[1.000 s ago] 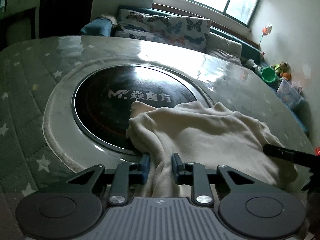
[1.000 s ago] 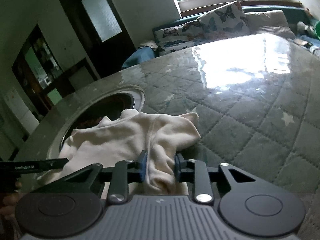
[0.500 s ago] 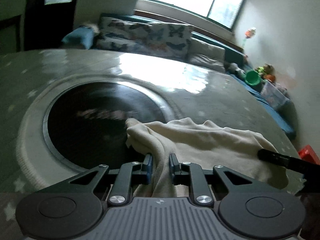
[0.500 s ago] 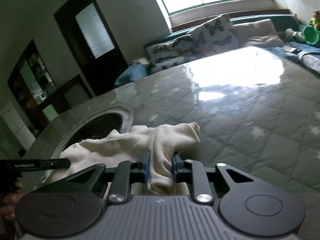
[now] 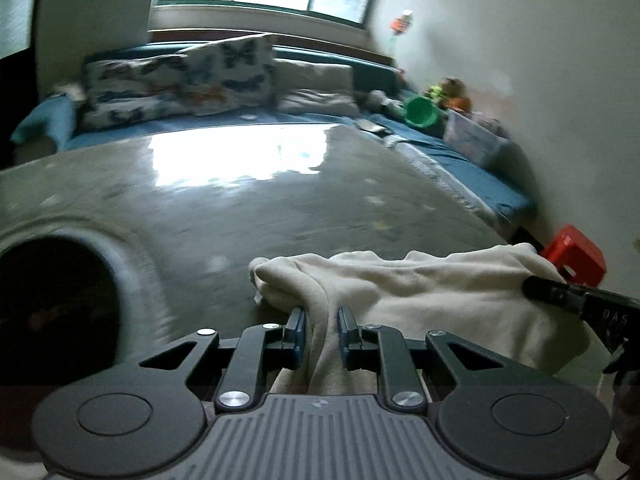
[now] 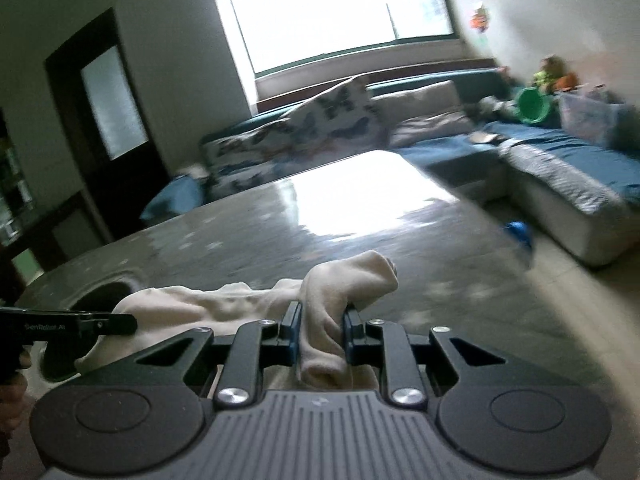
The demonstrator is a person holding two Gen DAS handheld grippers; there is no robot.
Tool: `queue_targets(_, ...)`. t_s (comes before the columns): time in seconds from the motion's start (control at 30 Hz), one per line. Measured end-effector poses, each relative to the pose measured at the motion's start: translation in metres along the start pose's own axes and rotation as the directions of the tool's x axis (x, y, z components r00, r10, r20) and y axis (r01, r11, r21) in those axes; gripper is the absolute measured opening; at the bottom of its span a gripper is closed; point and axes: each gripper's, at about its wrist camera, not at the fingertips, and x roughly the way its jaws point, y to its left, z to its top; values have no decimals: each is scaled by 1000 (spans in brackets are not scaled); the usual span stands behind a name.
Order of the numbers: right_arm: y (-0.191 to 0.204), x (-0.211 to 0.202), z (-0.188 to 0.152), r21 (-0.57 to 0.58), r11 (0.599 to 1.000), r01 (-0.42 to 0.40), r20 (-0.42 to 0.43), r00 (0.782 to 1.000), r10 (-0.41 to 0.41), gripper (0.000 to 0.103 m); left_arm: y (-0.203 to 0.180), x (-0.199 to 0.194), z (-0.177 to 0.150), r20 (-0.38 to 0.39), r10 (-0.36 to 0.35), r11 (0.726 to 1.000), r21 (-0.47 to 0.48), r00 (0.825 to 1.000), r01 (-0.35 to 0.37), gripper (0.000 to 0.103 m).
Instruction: Fold clothes
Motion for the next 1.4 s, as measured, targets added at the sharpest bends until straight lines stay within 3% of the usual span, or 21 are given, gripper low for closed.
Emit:
queue_targets(0.27, -52, -17, -2, 64, 991, 121, 34, 992, -123, 19, -56, 36, 9, -34, -67, 994, 83, 997, 69, 19)
queue_targets(0.43, -71, -14, -17, 72, 984, 162, -23, 987, -161, 21, -67, 52, -4, -98, -54, 990, 122, 994, 66, 19)
queue_targets(0.5, -73, -11, -22, 61, 982, 180, -35, 983, -178, 27, -65, 56, -9, -111, -36, 991, 127, 993, 50, 24)
queue_targets(0.63, -72, -11, -25, 46, 973, 226, -27, 974, -225, 28, -59, 54, -13, -112, -15, 989, 144, 994, 31, 31)
queue_targets(0.73, -68, -16, -23, 21, 966, 259, 4, 966, -259, 41, -58, 49, -13, -97, 6, 984, 180, 995, 11, 35)
queue_targets(0.97, -40, -9, -26, -122, 961, 249, 33, 968, -247, 39, -60, 40, -20, -66, 39, 972, 233, 997, -23, 35)
queue_targets(1.17, -41, 15, -38, -127, 960, 248, -59, 965, -257, 37, -60, 33, -31, -64, 34, 960, 281, 997, -15, 35)
queue_targets(1.4, -25, 22, -15, -122, 973, 194, -26, 980, -198, 37, -49, 29, -37, -74, 41, 964, 265, 996, -20, 35)
